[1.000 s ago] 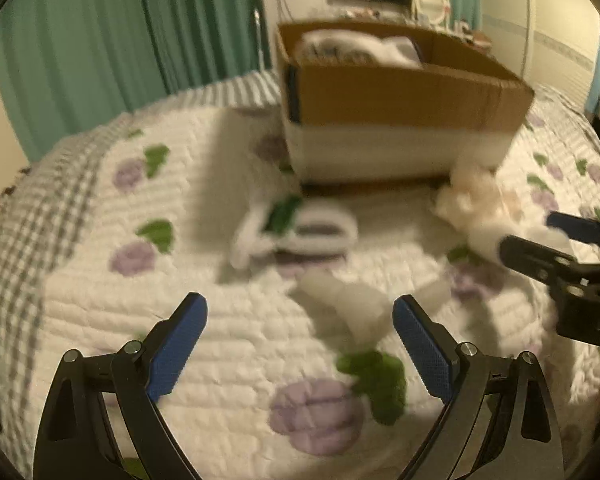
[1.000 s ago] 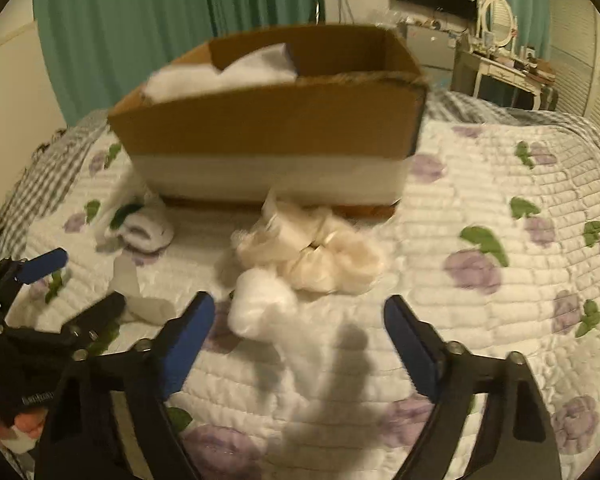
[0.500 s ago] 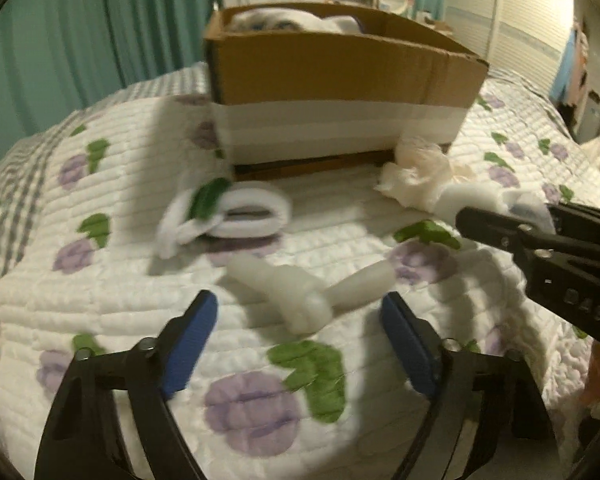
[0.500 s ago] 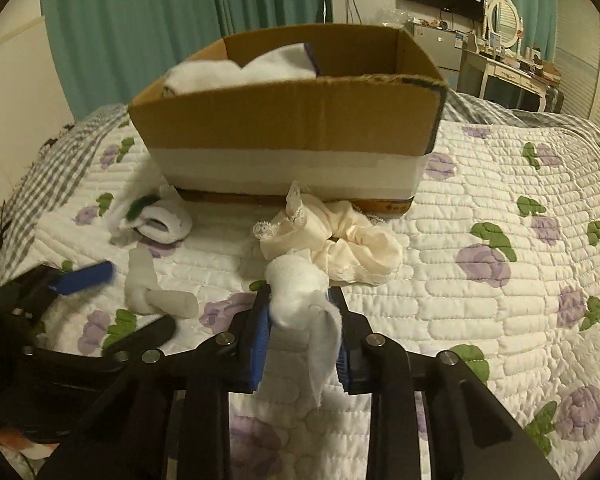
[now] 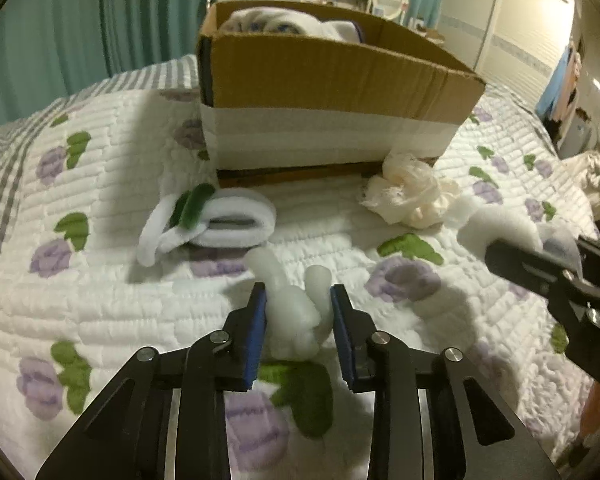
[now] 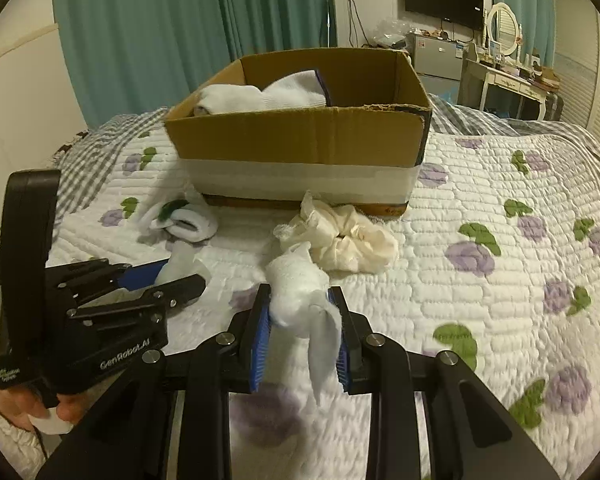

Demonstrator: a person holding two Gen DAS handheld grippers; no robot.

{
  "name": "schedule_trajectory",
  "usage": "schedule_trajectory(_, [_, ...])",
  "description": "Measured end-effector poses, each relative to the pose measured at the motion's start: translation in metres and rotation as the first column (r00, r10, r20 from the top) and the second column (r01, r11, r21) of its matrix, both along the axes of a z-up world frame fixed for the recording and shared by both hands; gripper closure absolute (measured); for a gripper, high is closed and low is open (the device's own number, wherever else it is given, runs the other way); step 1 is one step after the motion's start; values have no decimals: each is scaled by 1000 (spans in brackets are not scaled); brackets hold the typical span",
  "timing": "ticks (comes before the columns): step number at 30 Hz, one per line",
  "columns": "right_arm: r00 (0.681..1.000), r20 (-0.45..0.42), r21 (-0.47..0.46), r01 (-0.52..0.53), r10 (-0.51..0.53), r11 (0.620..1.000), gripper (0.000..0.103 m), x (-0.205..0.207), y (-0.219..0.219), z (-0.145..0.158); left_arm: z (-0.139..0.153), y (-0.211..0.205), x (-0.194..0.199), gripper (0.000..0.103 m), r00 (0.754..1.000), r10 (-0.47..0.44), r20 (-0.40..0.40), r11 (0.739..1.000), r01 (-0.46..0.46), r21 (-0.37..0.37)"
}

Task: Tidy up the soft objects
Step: 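Grasp a white sock with the right gripper while the left grasps another sock, then release both white socks into the box from both grippers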

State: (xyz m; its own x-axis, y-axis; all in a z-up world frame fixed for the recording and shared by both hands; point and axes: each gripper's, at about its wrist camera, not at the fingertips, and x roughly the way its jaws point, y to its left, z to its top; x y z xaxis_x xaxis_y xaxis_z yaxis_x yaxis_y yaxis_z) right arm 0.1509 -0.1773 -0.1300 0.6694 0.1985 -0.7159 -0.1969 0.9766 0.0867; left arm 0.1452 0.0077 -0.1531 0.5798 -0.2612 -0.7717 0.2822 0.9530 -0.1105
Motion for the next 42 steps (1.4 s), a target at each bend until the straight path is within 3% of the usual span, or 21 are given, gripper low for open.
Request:
schedule_trajectory(13, [997,75,33,8,-11,999,76,-51,1,36,51,-4,-43,73,996,3,94,1000,-5,20])
schedule_trajectory(21, [980,198,24,-6,1,1000,76,-47,-7,103,120,-8,-46,73,976,9,216,999,-17,31])
schedule_trajectory(30, [934,354,-4,-40,39,999,76,-10,-10,192,188,-13,-19,73,939,20,342,999,-30,24])
schedule_trajectory(37, [931,363,-11,-41,42,999,76,51,-10,210,206,-34,28,73,915,-14,402,997,-17,74])
schedule_trajectory(42, [947,318,-7,-44,44,999,76,104,-10,194,196,-42,80,73,924,-28,381,996,-6,87])
